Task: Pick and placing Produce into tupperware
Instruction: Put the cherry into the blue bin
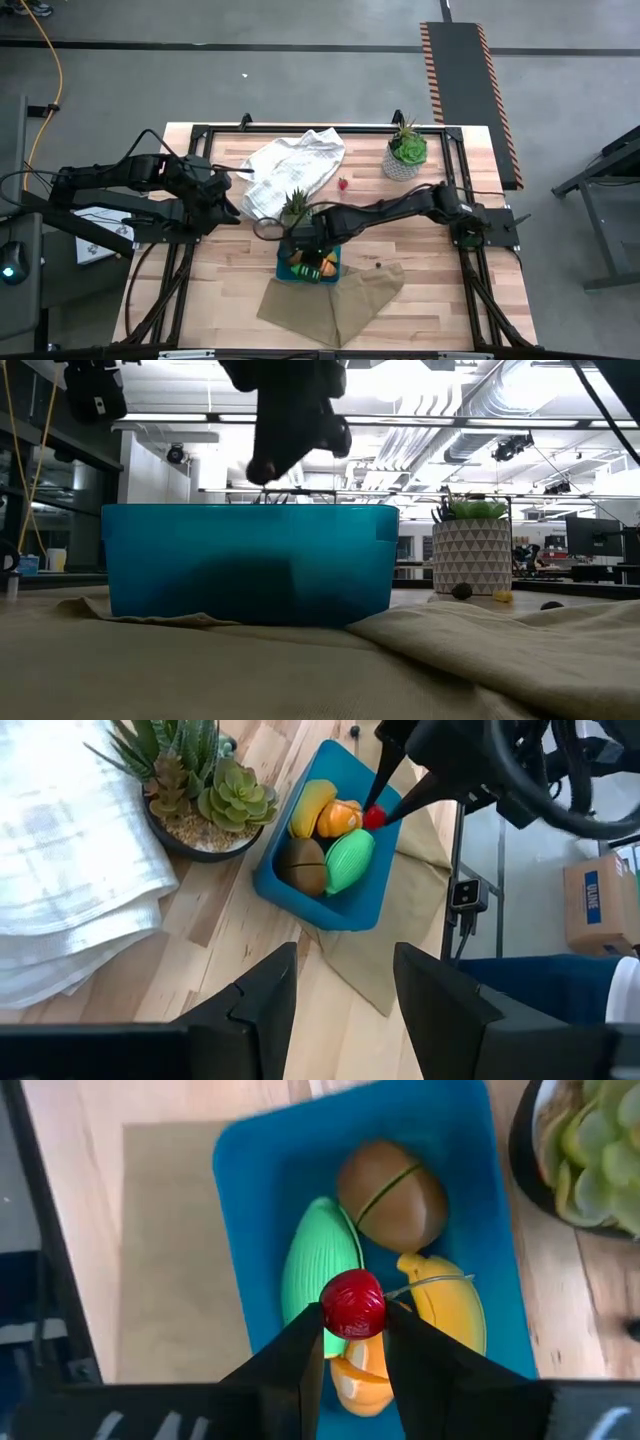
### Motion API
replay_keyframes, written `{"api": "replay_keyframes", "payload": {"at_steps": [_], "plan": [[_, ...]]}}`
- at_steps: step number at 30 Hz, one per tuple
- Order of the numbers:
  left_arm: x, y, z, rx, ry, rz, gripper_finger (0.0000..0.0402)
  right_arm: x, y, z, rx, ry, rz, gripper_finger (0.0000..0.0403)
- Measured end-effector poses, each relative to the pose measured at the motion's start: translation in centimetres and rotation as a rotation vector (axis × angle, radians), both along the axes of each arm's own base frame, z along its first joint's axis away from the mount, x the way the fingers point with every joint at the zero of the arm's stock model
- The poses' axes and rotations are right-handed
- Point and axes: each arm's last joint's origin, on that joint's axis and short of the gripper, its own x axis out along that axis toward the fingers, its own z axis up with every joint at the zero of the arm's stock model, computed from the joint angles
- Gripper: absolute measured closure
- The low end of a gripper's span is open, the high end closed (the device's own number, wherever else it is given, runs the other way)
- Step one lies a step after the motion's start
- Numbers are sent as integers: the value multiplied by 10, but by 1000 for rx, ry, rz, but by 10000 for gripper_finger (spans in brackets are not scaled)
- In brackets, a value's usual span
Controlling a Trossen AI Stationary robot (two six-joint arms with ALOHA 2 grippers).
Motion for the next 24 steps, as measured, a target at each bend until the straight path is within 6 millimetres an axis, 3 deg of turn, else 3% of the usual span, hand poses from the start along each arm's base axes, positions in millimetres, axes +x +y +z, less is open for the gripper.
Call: {"api": "replay_keyframes", "payload": {"at_steps": [11,24], "plan": [[0,0,0,-1,6,0,245,3,3,-21,-21,65,-4,318],[0,0,0,-1,6,0,245,4,4,-24,-14,70,-1,318]]}}
